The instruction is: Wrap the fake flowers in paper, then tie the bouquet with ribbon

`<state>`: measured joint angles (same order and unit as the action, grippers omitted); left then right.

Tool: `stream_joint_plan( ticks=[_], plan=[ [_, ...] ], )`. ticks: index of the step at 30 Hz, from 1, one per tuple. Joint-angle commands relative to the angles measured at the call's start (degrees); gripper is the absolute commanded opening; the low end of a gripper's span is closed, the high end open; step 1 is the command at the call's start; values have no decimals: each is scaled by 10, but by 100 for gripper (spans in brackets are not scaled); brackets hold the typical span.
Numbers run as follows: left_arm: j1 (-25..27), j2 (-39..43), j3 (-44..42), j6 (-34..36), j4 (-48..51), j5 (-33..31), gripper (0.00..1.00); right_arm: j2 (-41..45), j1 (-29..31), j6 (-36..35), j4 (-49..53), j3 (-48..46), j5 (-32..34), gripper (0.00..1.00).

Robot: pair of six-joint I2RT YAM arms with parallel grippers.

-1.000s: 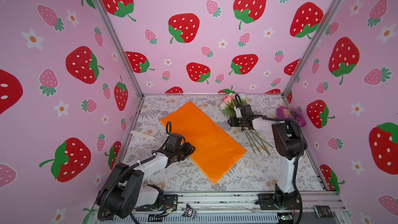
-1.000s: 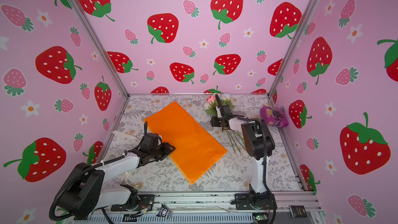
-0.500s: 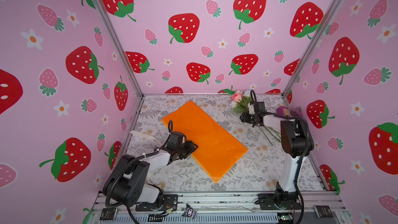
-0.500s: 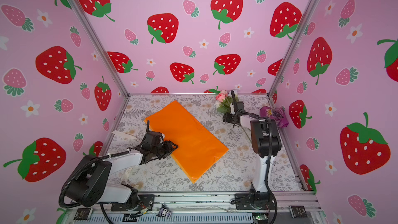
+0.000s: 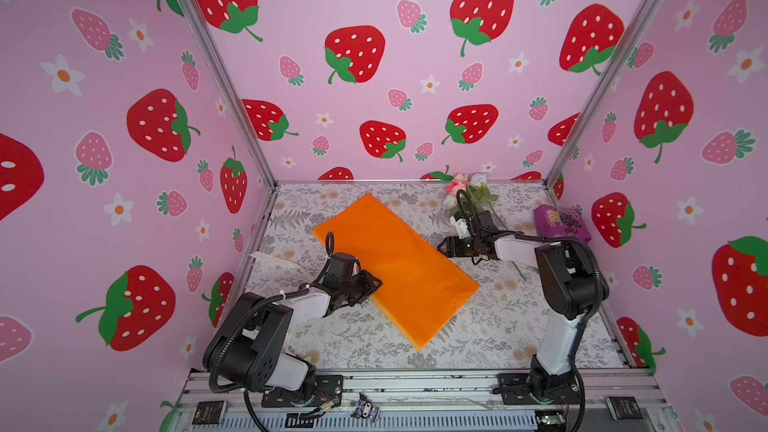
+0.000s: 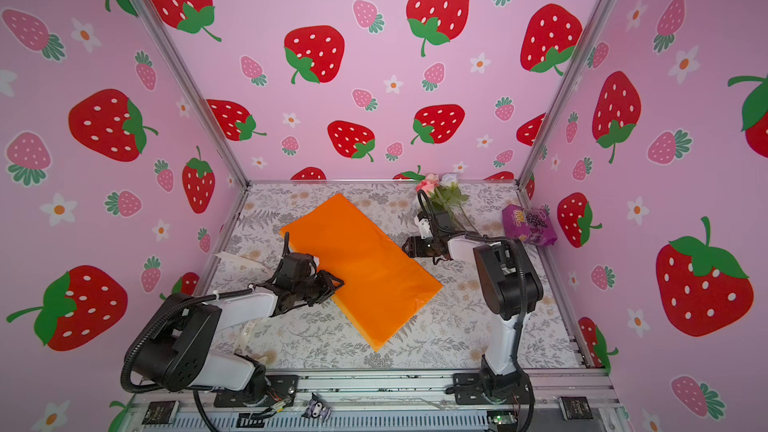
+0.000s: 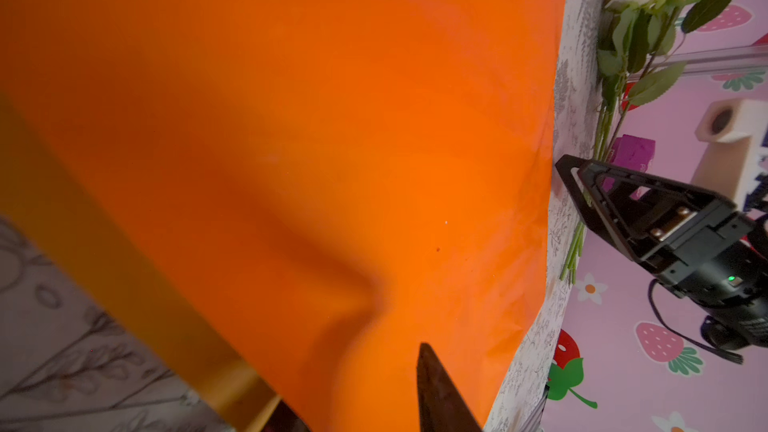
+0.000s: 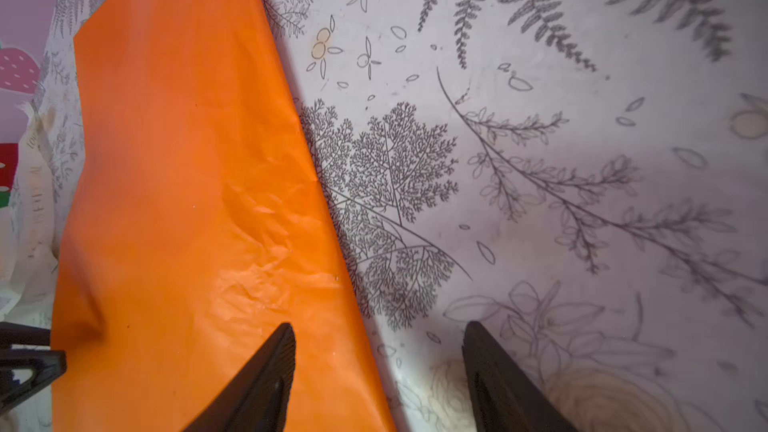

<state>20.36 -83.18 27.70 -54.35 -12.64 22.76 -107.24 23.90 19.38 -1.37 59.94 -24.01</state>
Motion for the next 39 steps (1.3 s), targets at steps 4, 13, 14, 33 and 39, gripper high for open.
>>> stream_joint_plan(
  ticks=[4,13,14,33,39],
  plan=[
    [-2,18,49,0,19,11,13,139,18,-68,-1,-54,0,68],
    [-2,59,97,14,79,28,0,347,176,-258,-111,-212,33,68],
    [-2,64,103,14,86,29,0,366,201,-286,-124,-228,41,68],
    [-16,134,150,13,183,12,0,573,428,-503,-248,-445,161,82],
    [-19,148,161,11,193,15,0,535,443,-524,-223,-449,188,81]
  ],
)
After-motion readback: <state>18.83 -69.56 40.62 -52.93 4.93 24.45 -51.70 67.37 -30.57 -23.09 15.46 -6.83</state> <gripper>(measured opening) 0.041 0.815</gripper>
